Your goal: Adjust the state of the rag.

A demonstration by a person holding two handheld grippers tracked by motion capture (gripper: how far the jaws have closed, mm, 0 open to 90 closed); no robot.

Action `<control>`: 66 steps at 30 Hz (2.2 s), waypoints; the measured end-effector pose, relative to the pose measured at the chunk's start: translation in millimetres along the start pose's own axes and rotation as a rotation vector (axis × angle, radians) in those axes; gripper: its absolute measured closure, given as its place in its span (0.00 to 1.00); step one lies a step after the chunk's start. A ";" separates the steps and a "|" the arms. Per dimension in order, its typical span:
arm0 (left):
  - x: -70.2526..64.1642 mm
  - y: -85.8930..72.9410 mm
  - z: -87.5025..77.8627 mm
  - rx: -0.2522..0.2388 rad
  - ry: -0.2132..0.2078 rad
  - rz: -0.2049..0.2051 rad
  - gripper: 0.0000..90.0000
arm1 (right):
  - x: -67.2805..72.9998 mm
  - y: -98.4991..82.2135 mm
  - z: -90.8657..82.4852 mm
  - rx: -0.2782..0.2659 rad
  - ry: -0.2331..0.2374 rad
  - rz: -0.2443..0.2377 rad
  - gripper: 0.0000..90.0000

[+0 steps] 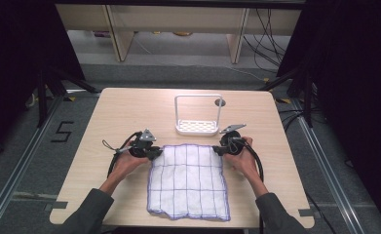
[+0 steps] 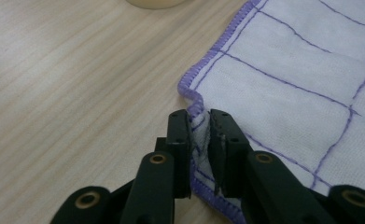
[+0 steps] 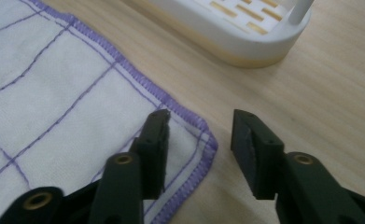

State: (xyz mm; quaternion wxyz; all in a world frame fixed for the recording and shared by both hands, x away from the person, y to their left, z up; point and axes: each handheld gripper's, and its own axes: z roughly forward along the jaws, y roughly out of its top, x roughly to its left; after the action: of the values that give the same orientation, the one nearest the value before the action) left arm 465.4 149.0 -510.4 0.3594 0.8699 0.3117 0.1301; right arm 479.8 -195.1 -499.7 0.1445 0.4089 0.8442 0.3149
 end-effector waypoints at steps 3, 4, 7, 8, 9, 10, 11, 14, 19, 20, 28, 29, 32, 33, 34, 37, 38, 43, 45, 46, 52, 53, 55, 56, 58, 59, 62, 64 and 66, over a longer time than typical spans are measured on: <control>-3.6 -0.4 1.8 -0.016 0.028 0.020 0.93 | -0.6 -1.7 0.9 0.016 0.037 0.036 0.78; -4.1 0.6 0.9 -0.003 0.031 0.042 0.93 | -1.5 -1.9 0.6 0.020 0.041 0.026 0.82; -4.6 0.6 1.1 -0.013 0.033 0.040 0.93 | -2.5 -3.8 2.3 -0.005 0.079 0.012 0.94; -4.6 0.4 1.0 -0.016 0.034 0.036 0.94 | -2.1 -3.4 0.8 0.004 0.078 0.029 0.96; -4.1 0.7 -0.1 -0.022 0.041 0.042 0.94 | -2.9 -4.3 2.1 -0.016 0.067 0.011 0.96; -3.6 1.0 -1.5 -0.027 0.045 0.043 0.94 | -2.5 -3.8 -0.6 -0.015 0.056 0.022 0.96; -3.6 1.7 -2.7 -0.037 0.050 0.033 0.94 | -4.1 -2.8 -2.8 -0.032 0.068 0.006 0.97; -2.4 6.9 -6.9 -0.059 0.063 0.049 0.94 | -4.4 2.7 -13.6 -0.065 0.067 0.005 0.97; -1.0 26.4 -16.8 -0.106 0.071 0.061 0.94 | -3.2 13.7 -31.1 -0.106 0.066 -0.010 0.97; -1.2 30.8 -19.1 -0.110 0.071 0.070 0.94 | -4.4 16.9 -36.1 -0.124 0.071 -0.021 0.97; -7.0 49.8 -45.4 -0.172 0.087 0.105 0.94 | -8.5 30.0 -69.6 -0.216 0.071 -0.023 0.97; -9.2 48.6 -48.5 -0.177 0.089 0.110 0.94 | -7.7 28.3 -74.9 -0.220 0.076 -0.038 0.97; -17.8 39.2 -62.6 -0.198 0.069 0.124 0.94 | -1.2 17.6 -89.7 -0.255 0.108 -0.047 0.97; -20.9 35.1 -66.5 -0.206 0.062 0.126 0.94 | 1.2 12.8 -95.0 -0.260 0.105 -0.055 0.97; -24.4 30.9 -70.3 -0.205 0.060 0.131 0.94 | 3.8 7.5 -99.2 -0.265 0.111 -0.063 0.97; -38.6 15.4 -76.6 -0.210 0.036 0.166 0.94 | 12.8 -7.5 -108.1 -0.259 0.135 -0.079 0.97; -42.6 11.6 -77.0 -0.213 0.039 0.167 0.94 | 16.3 -12.5 -110.5 -0.257 0.136 -0.084 0.97; -57.2 -8.1 -76.6 -0.190 0.037 0.192 0.94 | 27.7 -27.8 -110.9 -0.225 0.163 -0.121 0.97; -63.5 -18.0 -77.1 -0.210 0.015 0.168 0.94 | 32.3 -33.2 -112.0 -0.227 0.166 -0.123 0.97; -65.8 -21.9 -79.2 -0.197 0.010 0.184 0.94 | 35.2 -36.0 -113.0 -0.221 0.171 -0.120 0.97; -81.8 -38.2 -84.5 -0.182 -0.017 0.203 0.94 | 47.0 -49.7 -115.7 -0.225 0.172 -0.159 0.97; -83.8 -39.5 -86.1 -0.182 -0.016 0.213 0.94 | 49.9 -52.7 -117.3 -0.219 0.168 -0.159 0.97; -89.8 -42.2 -87.6 -0.205 -0.030 0.204 0.94 | 53.8 -57.8 -120.2 -0.216 0.167 -0.167 0.97; -92.2 -43.5 -88.5 -0.207 -0.034 0.205 0.94 | 55.6 -60.8 -122.2 -0.215 0.166 -0.159 0.97; -95.0 -45.8 -90.7 -0.209 -0.030 0.216 0.94 | 56.7 -66.1 -125.3 -0.228 0.167 -0.169 0.97; -95.6 -47.1 -92.0 -0.194 -0.034 0.232 0.94 | 59.4 -69.9 -127.5 -0.226 0.165 -0.139 0.97; -101.3 -53.7 -87.2 -0.155 -0.054 0.248 0.93 | 63.0 -78.5 -127.2 -0.210 0.160 -0.164 0.96; -104.0 -59.2 -81.9 -0.125 -0.061 0.264 0.93 | 67.3 -85.4 -123.5 -0.180 0.174 -0.158 0.96; -107.8 -63.9 -76.5 -0.099 -0.079 0.274 0.92 | 70.3 -91.2 -119.4 -0.148 0.177 -0.162 0.96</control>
State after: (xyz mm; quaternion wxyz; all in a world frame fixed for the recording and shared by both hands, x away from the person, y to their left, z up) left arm 319.0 157.1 -501.6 0.3930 0.8898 0.1690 0.1588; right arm 321.4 -232.2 -467.3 0.1244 0.2985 0.8583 0.3985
